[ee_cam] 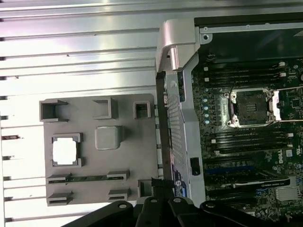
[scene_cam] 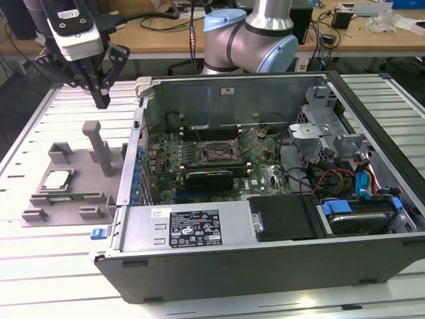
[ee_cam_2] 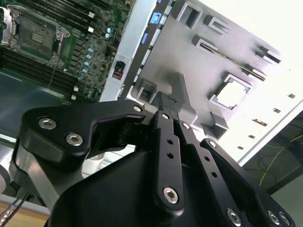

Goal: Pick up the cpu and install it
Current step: 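Reach for the cpu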

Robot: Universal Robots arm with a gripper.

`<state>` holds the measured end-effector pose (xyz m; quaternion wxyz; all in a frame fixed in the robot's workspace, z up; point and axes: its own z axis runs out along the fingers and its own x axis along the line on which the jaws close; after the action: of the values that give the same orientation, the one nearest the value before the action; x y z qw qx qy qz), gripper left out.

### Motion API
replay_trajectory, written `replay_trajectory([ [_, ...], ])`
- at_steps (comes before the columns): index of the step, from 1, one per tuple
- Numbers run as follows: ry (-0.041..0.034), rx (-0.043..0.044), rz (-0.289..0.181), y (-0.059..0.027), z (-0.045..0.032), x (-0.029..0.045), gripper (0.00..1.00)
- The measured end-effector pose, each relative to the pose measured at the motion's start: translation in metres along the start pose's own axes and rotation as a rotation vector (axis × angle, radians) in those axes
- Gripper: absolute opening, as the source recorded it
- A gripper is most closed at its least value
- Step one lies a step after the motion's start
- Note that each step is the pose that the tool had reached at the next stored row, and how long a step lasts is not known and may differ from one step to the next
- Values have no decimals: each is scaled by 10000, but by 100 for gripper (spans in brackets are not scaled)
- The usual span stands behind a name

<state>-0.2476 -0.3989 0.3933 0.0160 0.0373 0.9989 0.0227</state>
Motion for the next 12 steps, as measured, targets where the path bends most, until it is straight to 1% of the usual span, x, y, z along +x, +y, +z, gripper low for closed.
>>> replay_trajectory([
  [2,-9,-1,1,-5,-2,74,11],
  [4,-13,-3,0,-8,-3,110,11],
  [7,-35,-39,-1,-18,-8,246,11],
  [9,-55,-49,-1,-27,-7,364,11],
  [10,-64,-50,-3,-31,-1,404,11],
  [11,-69,-51,-3,-32,4,424,11],
  [12,-78,-51,-3,-35,17,460,11],
])
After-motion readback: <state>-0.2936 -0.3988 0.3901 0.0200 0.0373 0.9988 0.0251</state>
